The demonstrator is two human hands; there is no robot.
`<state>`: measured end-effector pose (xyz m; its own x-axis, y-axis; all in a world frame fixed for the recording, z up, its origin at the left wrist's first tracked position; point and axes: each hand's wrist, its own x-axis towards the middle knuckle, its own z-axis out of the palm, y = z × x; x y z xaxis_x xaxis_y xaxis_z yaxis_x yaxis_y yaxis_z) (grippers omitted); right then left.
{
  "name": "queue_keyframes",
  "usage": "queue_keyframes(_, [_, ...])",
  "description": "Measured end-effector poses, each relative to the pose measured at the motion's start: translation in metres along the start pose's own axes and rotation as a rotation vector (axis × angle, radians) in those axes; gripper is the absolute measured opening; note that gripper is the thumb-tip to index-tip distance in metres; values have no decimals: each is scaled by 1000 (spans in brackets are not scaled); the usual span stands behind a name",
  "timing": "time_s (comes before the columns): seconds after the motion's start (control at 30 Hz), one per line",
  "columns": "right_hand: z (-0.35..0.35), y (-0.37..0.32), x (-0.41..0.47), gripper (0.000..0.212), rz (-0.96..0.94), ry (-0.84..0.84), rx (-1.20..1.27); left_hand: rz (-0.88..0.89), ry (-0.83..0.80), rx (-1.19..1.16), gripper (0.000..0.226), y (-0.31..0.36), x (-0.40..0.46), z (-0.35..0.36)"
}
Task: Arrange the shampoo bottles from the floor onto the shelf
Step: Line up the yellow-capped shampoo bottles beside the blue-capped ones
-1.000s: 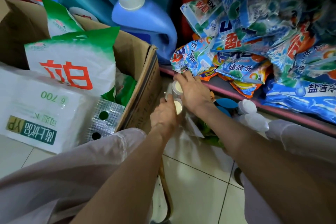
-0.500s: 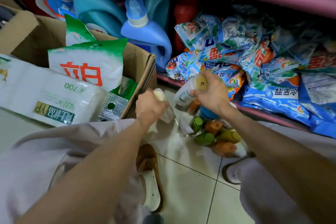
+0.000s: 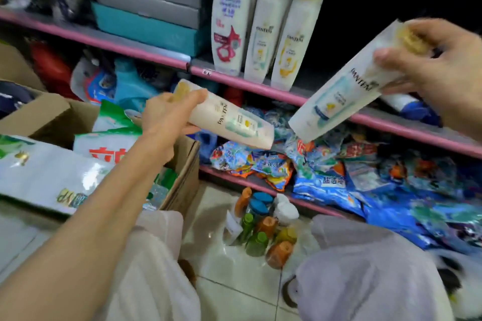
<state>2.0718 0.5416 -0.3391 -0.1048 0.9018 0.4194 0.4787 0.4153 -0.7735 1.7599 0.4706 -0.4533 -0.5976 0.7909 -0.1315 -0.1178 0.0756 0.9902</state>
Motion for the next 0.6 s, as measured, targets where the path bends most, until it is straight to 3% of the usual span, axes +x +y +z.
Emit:
queue_keyframes(0.07, [-18, -14, 20, 49, -27, 59, -37, -35, -1, -151, 19, -2, -7, 7])
queue_keyframes(0.33, [-23, -4, 87, 52, 86, 263, -243, -64, -27, -331, 20, -7, -12, 32])
queue_keyframes(0.47, [-18, 11, 105, 46, 153, 265, -333, -74, -14, -344, 20, -9, -11, 40])
queue_keyframes(0.6, [-17, 19, 122, 55, 193, 215, -396, -89, -23, -360, 26, -8, -10, 45])
